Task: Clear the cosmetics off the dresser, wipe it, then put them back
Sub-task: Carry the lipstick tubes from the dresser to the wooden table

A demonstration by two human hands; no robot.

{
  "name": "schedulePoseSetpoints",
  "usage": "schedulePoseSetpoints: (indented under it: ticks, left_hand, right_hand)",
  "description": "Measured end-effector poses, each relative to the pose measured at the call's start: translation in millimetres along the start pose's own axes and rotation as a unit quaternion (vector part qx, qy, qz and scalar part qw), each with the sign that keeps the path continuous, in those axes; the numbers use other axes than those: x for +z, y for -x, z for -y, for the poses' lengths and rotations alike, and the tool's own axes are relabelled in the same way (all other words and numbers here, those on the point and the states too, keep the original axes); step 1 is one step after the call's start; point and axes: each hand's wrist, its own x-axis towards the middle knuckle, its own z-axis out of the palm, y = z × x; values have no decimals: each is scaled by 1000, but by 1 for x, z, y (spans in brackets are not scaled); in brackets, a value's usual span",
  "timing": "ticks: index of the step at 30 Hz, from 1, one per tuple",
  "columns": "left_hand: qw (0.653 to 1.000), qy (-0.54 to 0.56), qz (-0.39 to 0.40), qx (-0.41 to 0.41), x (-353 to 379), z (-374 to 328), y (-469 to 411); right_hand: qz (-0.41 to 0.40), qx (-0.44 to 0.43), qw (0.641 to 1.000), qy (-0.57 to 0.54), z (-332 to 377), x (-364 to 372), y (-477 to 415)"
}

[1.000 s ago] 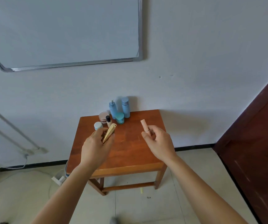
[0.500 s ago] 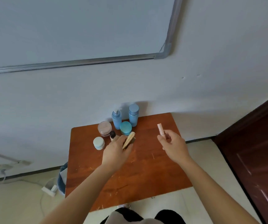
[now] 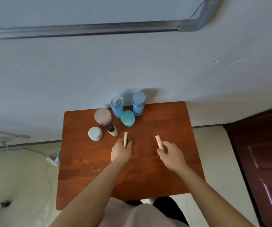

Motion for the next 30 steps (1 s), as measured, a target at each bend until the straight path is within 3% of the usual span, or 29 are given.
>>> schedulePoseSetpoints:
  ticks: [6, 11, 19, 30]
  left_hand:
    - [993, 62, -63, -77, 13, -17, -17]
    - [988, 92, -58, -106, 19, -14, -8]
    - [996, 35, -37, -69, 1, 0, -4]
    - [994, 2, -85, -64, -6, 14, 2]
  right_hand:
    - [46, -21, 998, 44, -2, 6, -27]
    - [78, -25, 994, 66, -6, 9, -38]
    - [59, -33, 996, 61, 29, 17, -58]
    - [45, -43, 997, 37, 43, 23, -47]
